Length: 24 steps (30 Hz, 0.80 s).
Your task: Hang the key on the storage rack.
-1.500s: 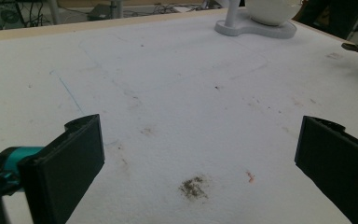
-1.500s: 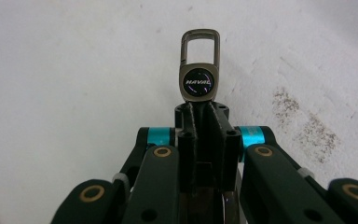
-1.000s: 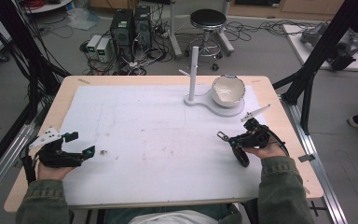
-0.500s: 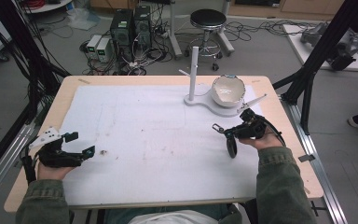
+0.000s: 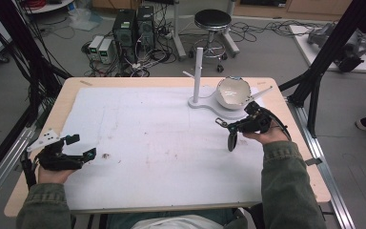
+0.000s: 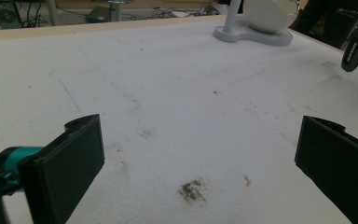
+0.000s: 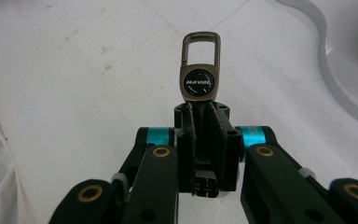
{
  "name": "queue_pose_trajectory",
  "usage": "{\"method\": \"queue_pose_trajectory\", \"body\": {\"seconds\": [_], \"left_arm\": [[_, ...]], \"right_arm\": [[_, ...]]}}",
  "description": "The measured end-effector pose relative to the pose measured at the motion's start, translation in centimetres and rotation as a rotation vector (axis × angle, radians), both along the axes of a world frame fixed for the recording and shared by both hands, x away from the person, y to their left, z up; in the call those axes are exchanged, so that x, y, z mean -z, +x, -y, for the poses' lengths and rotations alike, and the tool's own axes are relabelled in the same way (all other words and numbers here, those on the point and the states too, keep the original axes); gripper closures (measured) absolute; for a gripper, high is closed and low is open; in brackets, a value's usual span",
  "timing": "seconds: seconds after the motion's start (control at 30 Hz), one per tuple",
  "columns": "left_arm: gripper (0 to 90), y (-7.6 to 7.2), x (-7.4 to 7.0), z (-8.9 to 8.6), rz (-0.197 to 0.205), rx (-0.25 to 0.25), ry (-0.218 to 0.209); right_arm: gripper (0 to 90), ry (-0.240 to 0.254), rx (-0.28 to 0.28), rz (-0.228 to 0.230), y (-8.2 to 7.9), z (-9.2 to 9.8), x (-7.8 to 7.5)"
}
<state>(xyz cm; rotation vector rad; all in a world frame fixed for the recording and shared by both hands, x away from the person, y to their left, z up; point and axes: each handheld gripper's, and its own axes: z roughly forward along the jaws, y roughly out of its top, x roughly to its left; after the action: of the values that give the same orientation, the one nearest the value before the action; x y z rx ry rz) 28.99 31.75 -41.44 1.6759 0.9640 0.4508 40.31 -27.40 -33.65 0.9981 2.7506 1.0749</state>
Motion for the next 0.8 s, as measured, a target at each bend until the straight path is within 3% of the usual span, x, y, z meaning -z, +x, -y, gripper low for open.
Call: {"method": "queue_pose_trajectory", "body": {"seconds": [0.27,0.8], "left_arm": [[1.8,0.0,0.0,-0.1,-0.002,0.0,0.001],[1.8,0.1,0.1,-0.2,-0.002,-0.001,0.002]], "right_arm": [[81.7,-0.011,-0.018,0.022,1.6,-1.5,-2.1],[81.6,-0.018,-0.017,0.018,5.8,-3.9,-5.5]]}}
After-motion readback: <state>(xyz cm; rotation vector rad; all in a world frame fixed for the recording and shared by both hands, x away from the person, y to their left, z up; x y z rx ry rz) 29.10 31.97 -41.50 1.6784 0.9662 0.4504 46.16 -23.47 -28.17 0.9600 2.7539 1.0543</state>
